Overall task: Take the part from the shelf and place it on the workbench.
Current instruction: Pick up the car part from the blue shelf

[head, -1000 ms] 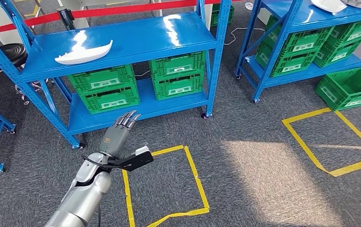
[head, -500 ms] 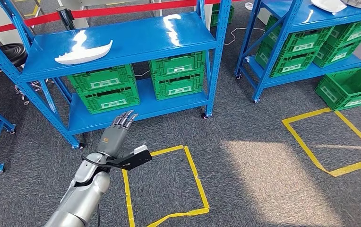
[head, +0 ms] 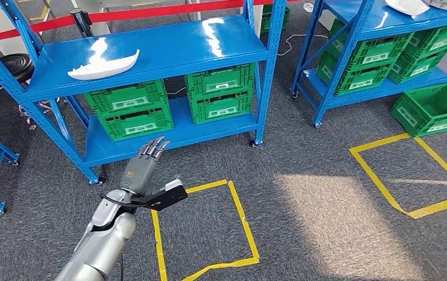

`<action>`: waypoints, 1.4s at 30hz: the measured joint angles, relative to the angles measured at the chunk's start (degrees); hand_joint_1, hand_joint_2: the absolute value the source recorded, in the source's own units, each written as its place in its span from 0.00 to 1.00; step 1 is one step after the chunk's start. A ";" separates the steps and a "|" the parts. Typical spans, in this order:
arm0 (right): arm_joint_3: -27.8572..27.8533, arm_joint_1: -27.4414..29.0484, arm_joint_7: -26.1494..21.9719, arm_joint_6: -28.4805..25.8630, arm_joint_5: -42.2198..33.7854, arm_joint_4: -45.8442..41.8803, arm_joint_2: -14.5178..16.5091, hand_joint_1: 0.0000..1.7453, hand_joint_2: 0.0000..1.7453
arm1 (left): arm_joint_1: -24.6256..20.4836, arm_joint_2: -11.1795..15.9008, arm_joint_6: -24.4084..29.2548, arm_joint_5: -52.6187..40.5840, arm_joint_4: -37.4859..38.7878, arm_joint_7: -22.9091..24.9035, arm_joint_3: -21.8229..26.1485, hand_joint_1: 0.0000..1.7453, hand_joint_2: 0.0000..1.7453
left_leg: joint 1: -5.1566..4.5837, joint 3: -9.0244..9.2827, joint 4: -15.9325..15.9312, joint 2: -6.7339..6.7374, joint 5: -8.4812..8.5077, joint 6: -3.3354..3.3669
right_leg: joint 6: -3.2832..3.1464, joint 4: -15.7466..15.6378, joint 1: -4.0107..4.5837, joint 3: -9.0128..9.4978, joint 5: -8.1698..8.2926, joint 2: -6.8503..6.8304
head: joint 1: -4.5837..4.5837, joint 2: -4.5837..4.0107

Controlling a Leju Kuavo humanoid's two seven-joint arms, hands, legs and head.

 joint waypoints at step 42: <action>-4.20 -0.01 0.34 -0.99 -0.90 0.00 0.81 0.00 1.00 | 0.43 -2.07 0.40 0.56 -0.03 -0.34 0.78 0.00 0.00 | -0.21 -0.15 0.20 0.00 -0.06 0.08 | 0.10 -0.03 -0.05 -0.03 0.08 0.02 | 0.00 0.00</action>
